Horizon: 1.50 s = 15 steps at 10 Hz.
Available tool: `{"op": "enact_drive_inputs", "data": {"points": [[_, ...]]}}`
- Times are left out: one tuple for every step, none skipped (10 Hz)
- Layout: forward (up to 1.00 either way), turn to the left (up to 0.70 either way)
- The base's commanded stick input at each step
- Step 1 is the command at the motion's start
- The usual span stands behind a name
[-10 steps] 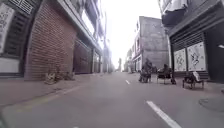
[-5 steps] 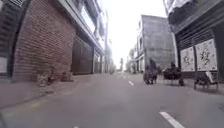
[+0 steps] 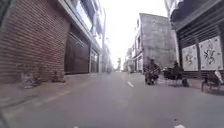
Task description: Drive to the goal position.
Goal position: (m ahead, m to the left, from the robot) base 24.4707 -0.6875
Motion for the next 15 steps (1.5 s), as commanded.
{"op": "enact_drive_inputs", "data": {"points": [[1.0, 0.0], [1.0, 0.0], [1.0, 0.0], [1.0, 0.0], [1.0, 0.0], [1.0, 0.0], [1.0, 0.0], [1.0, -0.03], [1.0, -0.19], [1.0, -0.4], [1.0, -0.4], [1.0, -0.4], [1.0, -0.4], [1.0, -0.4], [1.0, -0.4]]}}
